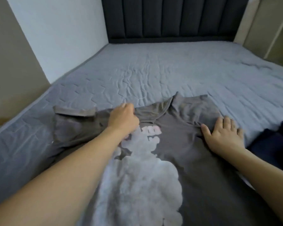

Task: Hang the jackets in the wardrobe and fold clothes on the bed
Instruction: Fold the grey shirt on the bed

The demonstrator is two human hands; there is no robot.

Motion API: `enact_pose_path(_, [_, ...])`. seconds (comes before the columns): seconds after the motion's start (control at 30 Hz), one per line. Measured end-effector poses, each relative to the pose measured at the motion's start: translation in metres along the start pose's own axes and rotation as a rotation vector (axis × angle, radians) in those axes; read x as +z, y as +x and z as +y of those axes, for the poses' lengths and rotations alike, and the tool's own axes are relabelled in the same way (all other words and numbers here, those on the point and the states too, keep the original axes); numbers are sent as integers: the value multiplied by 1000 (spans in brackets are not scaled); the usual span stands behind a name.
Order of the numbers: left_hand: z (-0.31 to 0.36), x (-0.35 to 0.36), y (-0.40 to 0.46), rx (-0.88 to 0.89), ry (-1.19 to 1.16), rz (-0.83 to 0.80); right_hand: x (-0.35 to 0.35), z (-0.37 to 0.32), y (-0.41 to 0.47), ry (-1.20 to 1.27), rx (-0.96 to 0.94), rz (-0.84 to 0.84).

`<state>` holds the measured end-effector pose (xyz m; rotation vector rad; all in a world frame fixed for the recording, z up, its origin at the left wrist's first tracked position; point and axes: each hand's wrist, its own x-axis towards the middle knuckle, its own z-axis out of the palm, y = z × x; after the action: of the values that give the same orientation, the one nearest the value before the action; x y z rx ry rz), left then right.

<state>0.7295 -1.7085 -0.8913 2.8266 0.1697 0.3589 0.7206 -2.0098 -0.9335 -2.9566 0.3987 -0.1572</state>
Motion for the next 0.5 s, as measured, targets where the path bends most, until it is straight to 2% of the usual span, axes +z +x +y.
enact_pose_path(0.1, [108, 22, 33, 181, -148, -199, -1, 47, -13, 111, 158, -33])
enact_pose_path(0.2, [208, 53, 50, 318, -234, -335, 8, 56, -20, 219, 159, 69])
enact_pose_path(0.23, [232, 65, 55, 316, -232, -364, 10, 55, -19, 237, 154, 93])
enact_pose_path(0.3, [268, 88, 67, 204, -194, -451, 15, 56, -15, 269, 151, 128])
enact_pose_path(0.4, [287, 113, 72, 105, -6, -528, 23, 59, -10, 300, 154, 151])
enact_pose_path(0.43, [289, 117, 70, 75, 11, -479, 25, 60, -9, 313, 153, 152])
enact_pose_path(0.5, [286, 114, 66, -15, -145, -347, 25, 59, -8, 328, 148, 150])
